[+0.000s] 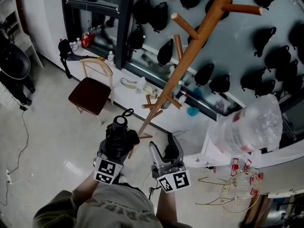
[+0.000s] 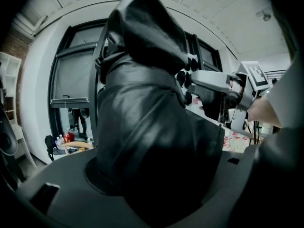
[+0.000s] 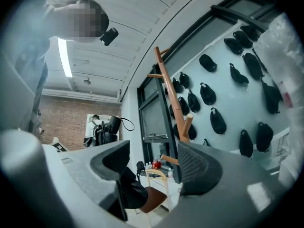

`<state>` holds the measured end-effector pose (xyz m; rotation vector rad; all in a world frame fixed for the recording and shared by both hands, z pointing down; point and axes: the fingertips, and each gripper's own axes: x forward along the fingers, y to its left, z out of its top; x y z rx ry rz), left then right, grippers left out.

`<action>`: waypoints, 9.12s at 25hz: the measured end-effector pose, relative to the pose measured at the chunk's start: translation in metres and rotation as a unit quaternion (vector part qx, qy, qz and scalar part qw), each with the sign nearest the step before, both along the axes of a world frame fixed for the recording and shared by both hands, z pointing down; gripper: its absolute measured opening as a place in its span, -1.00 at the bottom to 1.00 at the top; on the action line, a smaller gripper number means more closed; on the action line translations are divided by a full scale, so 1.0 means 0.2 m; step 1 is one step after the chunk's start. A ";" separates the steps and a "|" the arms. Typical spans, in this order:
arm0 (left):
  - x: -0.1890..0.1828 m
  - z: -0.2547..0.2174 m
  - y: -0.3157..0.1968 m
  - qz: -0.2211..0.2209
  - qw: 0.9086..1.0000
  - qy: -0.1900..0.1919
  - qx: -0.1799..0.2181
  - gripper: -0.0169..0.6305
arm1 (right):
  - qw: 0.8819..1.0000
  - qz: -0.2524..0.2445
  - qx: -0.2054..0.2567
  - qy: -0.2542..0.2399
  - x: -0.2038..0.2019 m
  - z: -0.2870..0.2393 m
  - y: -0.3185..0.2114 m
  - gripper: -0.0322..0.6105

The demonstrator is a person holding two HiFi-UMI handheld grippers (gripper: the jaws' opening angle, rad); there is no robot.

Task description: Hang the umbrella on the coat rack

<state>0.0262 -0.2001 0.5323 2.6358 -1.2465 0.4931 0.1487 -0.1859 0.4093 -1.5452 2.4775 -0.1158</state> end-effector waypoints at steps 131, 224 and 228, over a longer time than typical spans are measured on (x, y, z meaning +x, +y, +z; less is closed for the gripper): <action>-0.07 0.23 -0.42 0.090 0.996 0.019 -0.008 0.44 | 0.973 0.017 -0.215 0.076 -0.08 1.24 -0.74 -0.36; -0.01 -0.61 -0.02 -0.045 0.971 0.100 0.214 -0.91 | 0.985 0.124 0.077 0.095 0.03 -0.07 0.12 -0.90; -0.01 -0.61 -0.02 -0.043 0.971 0.099 0.215 -0.91 | 0.980 0.141 0.082 0.116 0.03 -0.07 0.10 -0.90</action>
